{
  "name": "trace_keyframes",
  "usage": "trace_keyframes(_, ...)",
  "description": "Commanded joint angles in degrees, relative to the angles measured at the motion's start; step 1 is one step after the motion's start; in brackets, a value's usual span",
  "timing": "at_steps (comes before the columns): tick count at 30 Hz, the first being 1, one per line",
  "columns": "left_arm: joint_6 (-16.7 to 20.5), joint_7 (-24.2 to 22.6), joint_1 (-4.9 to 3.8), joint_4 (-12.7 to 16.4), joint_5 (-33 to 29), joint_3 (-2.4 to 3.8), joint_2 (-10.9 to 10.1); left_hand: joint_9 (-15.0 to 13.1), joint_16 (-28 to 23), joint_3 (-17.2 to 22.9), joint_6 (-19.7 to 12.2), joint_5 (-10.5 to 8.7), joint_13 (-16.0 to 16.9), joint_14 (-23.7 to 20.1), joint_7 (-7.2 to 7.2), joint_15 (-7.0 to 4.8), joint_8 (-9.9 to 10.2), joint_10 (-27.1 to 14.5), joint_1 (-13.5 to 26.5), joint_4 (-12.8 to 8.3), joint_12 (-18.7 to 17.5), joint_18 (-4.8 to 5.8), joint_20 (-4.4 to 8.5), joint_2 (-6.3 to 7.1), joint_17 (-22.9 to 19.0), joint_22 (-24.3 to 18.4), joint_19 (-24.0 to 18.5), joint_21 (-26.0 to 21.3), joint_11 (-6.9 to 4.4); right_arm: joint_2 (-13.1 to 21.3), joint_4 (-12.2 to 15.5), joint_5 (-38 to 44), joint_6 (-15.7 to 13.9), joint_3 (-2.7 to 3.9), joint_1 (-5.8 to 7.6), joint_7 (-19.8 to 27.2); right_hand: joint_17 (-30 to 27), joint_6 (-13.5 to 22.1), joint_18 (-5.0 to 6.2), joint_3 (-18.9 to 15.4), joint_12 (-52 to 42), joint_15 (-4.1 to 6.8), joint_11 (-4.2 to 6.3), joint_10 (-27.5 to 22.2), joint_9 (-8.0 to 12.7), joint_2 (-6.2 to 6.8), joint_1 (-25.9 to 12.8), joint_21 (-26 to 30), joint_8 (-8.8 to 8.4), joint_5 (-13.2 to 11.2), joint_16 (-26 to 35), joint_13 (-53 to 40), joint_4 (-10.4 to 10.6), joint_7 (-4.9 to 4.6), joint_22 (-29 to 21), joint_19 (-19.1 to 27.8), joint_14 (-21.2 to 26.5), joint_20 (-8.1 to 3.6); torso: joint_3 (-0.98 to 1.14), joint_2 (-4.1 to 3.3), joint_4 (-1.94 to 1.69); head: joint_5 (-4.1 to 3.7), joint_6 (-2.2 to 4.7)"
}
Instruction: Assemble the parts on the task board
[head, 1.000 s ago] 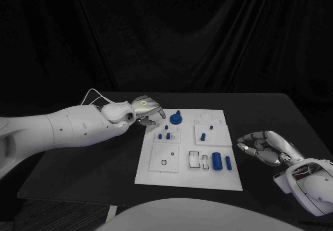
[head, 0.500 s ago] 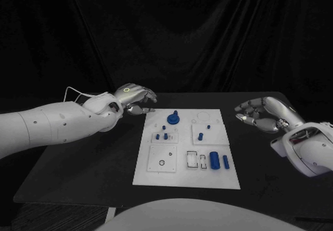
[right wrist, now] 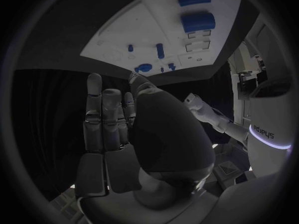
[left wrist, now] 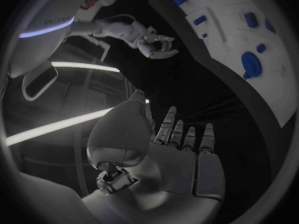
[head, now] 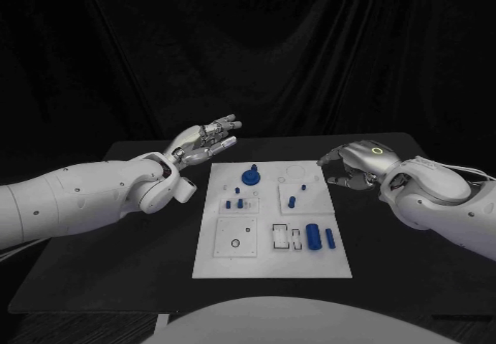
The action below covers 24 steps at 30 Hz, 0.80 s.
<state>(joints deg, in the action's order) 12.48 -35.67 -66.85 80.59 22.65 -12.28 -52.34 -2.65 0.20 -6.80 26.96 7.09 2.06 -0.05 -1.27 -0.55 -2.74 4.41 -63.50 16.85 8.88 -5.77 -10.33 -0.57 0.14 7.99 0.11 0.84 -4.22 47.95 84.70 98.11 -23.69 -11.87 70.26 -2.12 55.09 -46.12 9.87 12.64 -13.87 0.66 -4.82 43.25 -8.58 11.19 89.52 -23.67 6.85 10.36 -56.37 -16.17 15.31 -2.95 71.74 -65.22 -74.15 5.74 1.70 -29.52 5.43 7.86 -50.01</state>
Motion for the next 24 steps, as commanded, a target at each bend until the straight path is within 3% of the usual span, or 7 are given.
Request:
trace_keyframes(1,-5.9,-9.9,0.46,1.1,-18.6,0.06,0.0,0.2,-0.2,-0.4,-1.6,-1.54,-0.2,0.1,-0.37,-0.16,0.3,-0.9,1.0,0.0,0.4,-1.43,0.85,0.37,-0.1,-1.3,0.0,-0.3,-0.33,-1.2,-1.4,5.6,2.8,0.06,-0.58,-1.6,0.6,-0.7,0.51,1.3,-0.2,-0.23,-0.03,-0.4,0.0,0.68,-1.3,0.6,-0.15,0.7,-0.7,0.3,0.1,-0.17,0.1,-0.6,0.0,0.03,-0.17,-0.31,-0.55,-0.96,0.01)
trace_keyframes(6,-6.5,-11.3,0.90,2.7,-19.5,0.06,-0.4,0.2,-0.2,0.0,-2.8,-1.60,-0.2,0.1,-0.27,0.10,0.4,-1.6,0.8,0.1,1.1,-2.06,1.54,1.02,-0.1,-2.2,0.0,-0.3,-0.03,-3.2,-3.5,5.4,2.5,0.07,-1.45,-0.6,1.1,-2.5,0.42,3.4,-1.3,-0.05,0.11,0.1,-0.4,1.06,-1.6,0.2,0.42,5.4,-1.3,0.6,-1.1,-1.07,1.0,-1.2,-0.1,-0.11,-1.16,-0.93,-1.55,-2.18,0.01)
trace_keyframes(7,-6.6,-11.6,0.97,3.1,-19.5,0.06,-0.6,0.2,-0.2,0.1,-2.7,-1.39,-0.2,0.1,-0.19,0.11,0.4,-1.7,0.7,0.1,1.3,-2.19,1.60,0.93,-0.1,-2.2,0.0,-0.3,0.03,-3.9,-4.0,5.3,2.6,0.07,-1.64,-0.3,1.4,-3.0,0.28,3.8,-1.6,0.01,0.13,0.4,-0.6,1.08,-1.8,-0.5,0.65,6.1,-1.7,0.7,-1.4,-1.54,1.4,-1.6,-0.2,-0.13,-1.21,-0.95,-1.63,-2.27,0.01)
trace_keyframes(9,-6.7,-11.9,1.05,3.7,-19.6,0.06,-1.0,0.2,-0.2,0.3,-2.5,-0.52,-0.2,0.1,0.15,0.48,0.4,-1.8,0.2,0.0,1.8,-2.49,1.53,0.40,-0.1,-2.3,0.0,-0.3,0.45,-4.9,-4.9,4.8,2.7,0.07,-1.93,0.1,1.6,-3.4,0.20,4.1,-1.9,0.07,0.23,0.8,-0.8,1.05,-1.9,-1.0,0.80,6.5,-1.9,0.7,-1.6,-1.57,1.7,-1.9,-0.4,-0.18,-1.67,-1.08,-2.22,-2.78,0.01)
trace_keyframes(12,-6.9,-12.2,1.14,4.8,-19.7,0.06,-1.8,0.2,-0.2,0.2,-2.5,-0.25,-0.2,0.1,0.29,1.03,0.4,-2.0,0.1,0.0,2.2,-2.73,1.15,-0.07,-0.1,-2.4,0.0,-0.3,0.63,-6.7,-6.5,3.8,2.6,0.07,-2.41,0.8,2.7,-4.3,-0.06,4.7,-2.8,-0.01,0.11,1.9,-1.3,0.89,-3.1,-2.5,1.20,6.6,-3.3,0.8,-1.7,-1.94,2.6,-2.5,-1.0,-0.20,-2.06,-1.16,-2.68,-3.31,0.01)
trace_keyframes(18,-7.2,-12.1,1.22,6.6,-19.7,0.06,-3.3,0.3,-0.2,-0.3,-2.7,-0.25,-0.2,0.1,0.75,2.04,0.4,-2.3,0.3,0.0,2.9,-3.12,-0.13,-0.85,-0.1,-2.5,0.1,-0.3,1.31,-9.9,-9.8,0.9,2.3,0.07,-2.96,2.4,3.8,-4.3,-0.28,5.1,-3.6,-0.30,-0.42,3.0,-1.8,0.44,-4.8,-3.5,1.04,6.7,-4.6,0.9,-1.3,-2.24,3.5,-3.1,-1.5,-0.01,-2.65,-1.14,-3.50,-4.74,0.01)
trace_keyframes(24,-8.0,-11.5,1.27,7.5,-19.7,0.06,-4.0,0.3,-0.1,-0.9,-2.9,2.94,-0.2,0.1,1.44,4.69,0.4,-2.8,-2.0,-0.1,4.0,-3.79,-3.47,-2.48,-0.1,-1.7,0.3,-0.1,2.03,-12.5,-12.8,-1.3,3.1,0.07,-3.12,3.6,3.9,-4.3,-0.33,6.1,-4.6,-0.52,-0.70,4.7,-2.2,0.24,-5.3,-3.6,0.92,8.3,-5.0,1.1,-2.0,-2.64,4.2,-3.3,-1.3,0.23,-2.92,-0.89,-3.64,-5.11,0.01)
